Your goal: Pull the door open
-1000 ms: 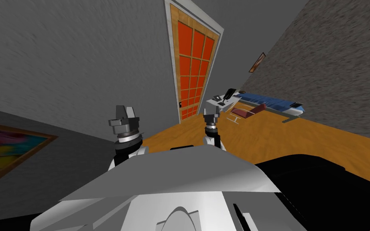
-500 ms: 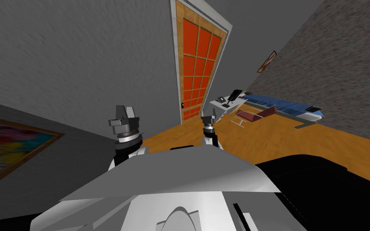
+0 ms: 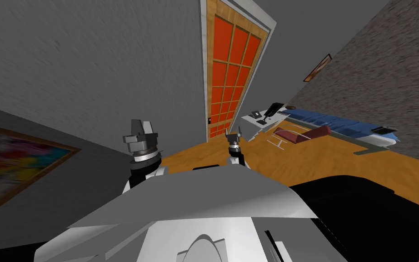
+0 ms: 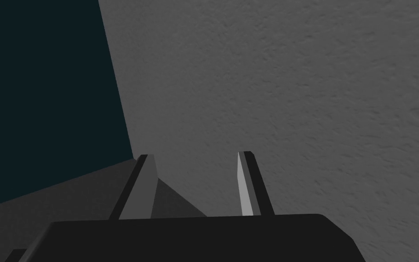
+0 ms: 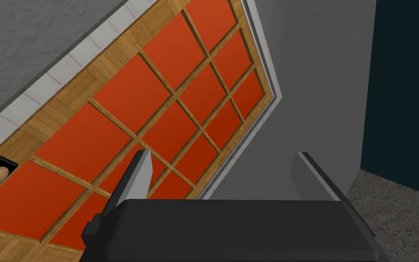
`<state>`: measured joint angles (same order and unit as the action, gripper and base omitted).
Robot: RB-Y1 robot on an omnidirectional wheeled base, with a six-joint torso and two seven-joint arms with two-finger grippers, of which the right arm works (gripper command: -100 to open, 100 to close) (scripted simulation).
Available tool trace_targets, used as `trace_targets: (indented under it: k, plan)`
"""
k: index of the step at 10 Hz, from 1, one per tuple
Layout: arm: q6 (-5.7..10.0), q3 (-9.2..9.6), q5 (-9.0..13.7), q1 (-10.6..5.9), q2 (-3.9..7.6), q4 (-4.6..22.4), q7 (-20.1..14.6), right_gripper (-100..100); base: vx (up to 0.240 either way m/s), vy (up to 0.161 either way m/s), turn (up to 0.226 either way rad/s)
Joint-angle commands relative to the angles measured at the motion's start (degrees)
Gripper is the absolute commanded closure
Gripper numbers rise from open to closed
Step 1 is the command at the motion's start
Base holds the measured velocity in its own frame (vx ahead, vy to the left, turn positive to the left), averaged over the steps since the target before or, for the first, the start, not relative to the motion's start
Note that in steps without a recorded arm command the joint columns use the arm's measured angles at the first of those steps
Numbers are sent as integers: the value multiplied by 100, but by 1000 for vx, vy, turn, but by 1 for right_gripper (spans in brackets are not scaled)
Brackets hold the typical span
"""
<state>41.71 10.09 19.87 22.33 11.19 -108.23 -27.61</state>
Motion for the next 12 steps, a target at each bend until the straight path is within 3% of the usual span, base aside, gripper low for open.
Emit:
trace_targets:
  k: [1, 12]
  plan:
    - [73, 64, 126, -85, 68, 260, -218, -100, 100, -4, 103]
    - [472, 627, 930, -367, 468, 1663, -1558, -100, 99, -21, 117]
